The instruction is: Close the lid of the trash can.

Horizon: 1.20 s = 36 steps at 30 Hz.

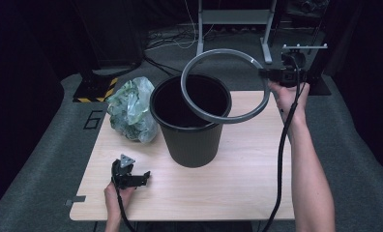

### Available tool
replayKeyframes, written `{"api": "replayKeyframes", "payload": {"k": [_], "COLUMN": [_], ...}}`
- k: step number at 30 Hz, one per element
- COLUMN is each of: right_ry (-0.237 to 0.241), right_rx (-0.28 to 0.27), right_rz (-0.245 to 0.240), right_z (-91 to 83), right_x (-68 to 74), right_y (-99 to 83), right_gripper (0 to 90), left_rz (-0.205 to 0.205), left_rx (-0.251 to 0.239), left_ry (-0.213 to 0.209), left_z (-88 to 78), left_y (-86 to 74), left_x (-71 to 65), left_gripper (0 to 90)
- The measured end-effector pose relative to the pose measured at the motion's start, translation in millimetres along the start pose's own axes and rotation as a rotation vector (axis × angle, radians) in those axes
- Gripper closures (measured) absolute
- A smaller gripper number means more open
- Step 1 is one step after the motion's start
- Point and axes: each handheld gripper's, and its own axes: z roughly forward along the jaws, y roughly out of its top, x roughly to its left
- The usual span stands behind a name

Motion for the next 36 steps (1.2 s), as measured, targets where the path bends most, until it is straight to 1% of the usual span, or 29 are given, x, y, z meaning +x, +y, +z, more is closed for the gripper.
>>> {"api": "replayKeyframes", "payload": {"k": [6, 7, 14, 20, 26, 36], "right_ry": [0.011, 0.018, 0.028, 0.042, 0.063, 0.076], "right_rx": [0.011, 0.013, 0.021, 0.028, 0.044, 0.077], "right_rz": [-0.016, -0.015, -0.02, -0.032, -0.038, -0.058], "right_z": [6.6, 7.9, 14.0, 19.3, 27.0, 40.9], "right_x": [8.6, 10.0, 17.7, 25.0, 33.0, 46.5], "right_y": [0.4, 0.5, 1.4, 2.1, 1.8, 0.4], "right_gripper": [79.1, 79.1, 79.1, 79.1, 79.1, 79.1], "left_rz": [0.0, 0.0, 0.0, 0.0, 0.0, -0.001], "left_rx": [0.0, 0.0, 0.0, 0.0, 0.0, 0.0], "left_ry": [0.0, 0.0, 0.0, 0.0, 0.0, 0.0], "left_z": [0.0, 0.0, 0.0, 0.0, 0.0, 0.0], "left_y": [0.0, 0.0, 0.0, 0.0, 0.0, 0.0], "left_x": [0.0, 0.0, 0.0, 0.0, 0.0, 0.0], "left_gripper": [6.7, 6.7, 6.7, 6.7, 6.7, 6.7]}}
